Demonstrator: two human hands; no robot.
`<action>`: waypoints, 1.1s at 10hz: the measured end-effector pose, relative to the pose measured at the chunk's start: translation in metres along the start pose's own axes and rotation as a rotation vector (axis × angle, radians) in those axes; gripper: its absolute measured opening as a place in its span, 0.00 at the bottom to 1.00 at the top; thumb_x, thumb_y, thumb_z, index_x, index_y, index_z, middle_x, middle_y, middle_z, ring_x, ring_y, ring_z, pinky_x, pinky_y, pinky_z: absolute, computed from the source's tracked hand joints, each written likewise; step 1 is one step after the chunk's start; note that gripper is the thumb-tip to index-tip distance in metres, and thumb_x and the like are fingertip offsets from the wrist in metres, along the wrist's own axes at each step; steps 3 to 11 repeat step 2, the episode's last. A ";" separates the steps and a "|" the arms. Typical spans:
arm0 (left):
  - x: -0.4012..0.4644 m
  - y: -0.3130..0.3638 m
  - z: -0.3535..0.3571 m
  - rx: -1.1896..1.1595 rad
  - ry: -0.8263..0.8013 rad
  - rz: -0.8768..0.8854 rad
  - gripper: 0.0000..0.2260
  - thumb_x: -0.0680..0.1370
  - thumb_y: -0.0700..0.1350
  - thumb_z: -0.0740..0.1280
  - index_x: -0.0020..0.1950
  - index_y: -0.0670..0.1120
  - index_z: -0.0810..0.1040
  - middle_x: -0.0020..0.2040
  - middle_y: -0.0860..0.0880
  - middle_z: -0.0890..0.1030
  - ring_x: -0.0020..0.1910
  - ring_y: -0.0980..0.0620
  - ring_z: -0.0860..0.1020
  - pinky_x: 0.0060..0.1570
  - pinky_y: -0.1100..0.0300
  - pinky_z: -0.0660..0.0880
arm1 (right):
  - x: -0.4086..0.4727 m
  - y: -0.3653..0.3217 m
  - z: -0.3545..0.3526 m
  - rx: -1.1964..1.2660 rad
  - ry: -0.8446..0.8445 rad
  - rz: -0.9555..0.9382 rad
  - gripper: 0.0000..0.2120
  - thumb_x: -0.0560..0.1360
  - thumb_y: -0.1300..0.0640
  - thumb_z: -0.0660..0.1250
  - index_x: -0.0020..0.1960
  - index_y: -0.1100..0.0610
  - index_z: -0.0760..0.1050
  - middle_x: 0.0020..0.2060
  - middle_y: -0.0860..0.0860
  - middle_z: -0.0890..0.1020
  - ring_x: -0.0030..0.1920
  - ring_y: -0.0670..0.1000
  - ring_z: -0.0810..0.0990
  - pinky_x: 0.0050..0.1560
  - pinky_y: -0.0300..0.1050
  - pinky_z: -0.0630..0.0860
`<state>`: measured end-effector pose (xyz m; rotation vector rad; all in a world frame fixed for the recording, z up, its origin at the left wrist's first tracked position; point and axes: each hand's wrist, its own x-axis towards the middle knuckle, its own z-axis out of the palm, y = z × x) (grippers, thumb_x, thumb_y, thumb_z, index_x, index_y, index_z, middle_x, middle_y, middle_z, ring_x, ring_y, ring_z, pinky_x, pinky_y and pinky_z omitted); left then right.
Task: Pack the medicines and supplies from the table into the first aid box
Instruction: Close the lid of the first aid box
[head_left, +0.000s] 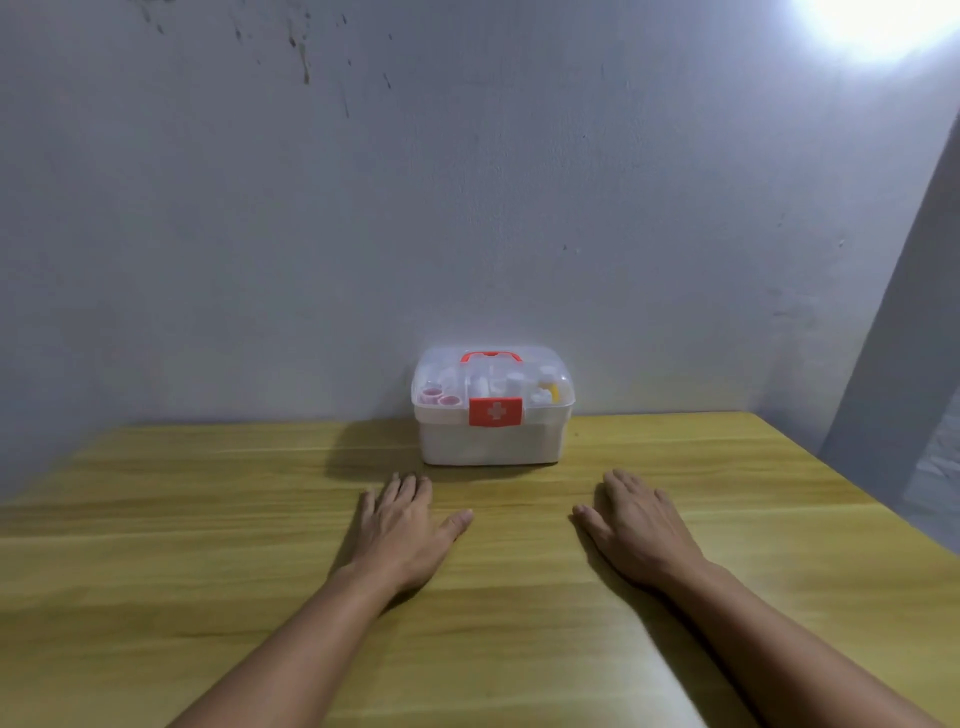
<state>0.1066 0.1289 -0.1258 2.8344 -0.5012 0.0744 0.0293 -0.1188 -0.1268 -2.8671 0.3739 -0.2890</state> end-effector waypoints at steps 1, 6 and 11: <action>-0.017 -0.003 -0.004 -0.008 -0.029 0.023 0.35 0.77 0.67 0.48 0.77 0.46 0.51 0.79 0.48 0.50 0.78 0.50 0.47 0.76 0.47 0.44 | -0.016 0.002 -0.002 -0.029 -0.022 -0.039 0.21 0.78 0.39 0.51 0.57 0.55 0.71 0.62 0.53 0.74 0.68 0.55 0.68 0.66 0.54 0.64; -0.034 -0.006 -0.007 0.020 -0.020 0.031 0.34 0.77 0.66 0.47 0.77 0.48 0.50 0.79 0.49 0.48 0.78 0.52 0.46 0.76 0.47 0.43 | -0.036 0.007 -0.003 -0.040 -0.005 -0.084 0.22 0.78 0.39 0.50 0.60 0.53 0.70 0.65 0.51 0.73 0.68 0.54 0.67 0.67 0.53 0.63; -0.034 -0.006 -0.007 0.020 -0.020 0.031 0.34 0.77 0.66 0.47 0.77 0.48 0.50 0.79 0.49 0.48 0.78 0.52 0.46 0.76 0.47 0.43 | -0.036 0.007 -0.003 -0.040 -0.005 -0.084 0.22 0.78 0.39 0.50 0.60 0.53 0.70 0.65 0.51 0.73 0.68 0.54 0.67 0.67 0.53 0.63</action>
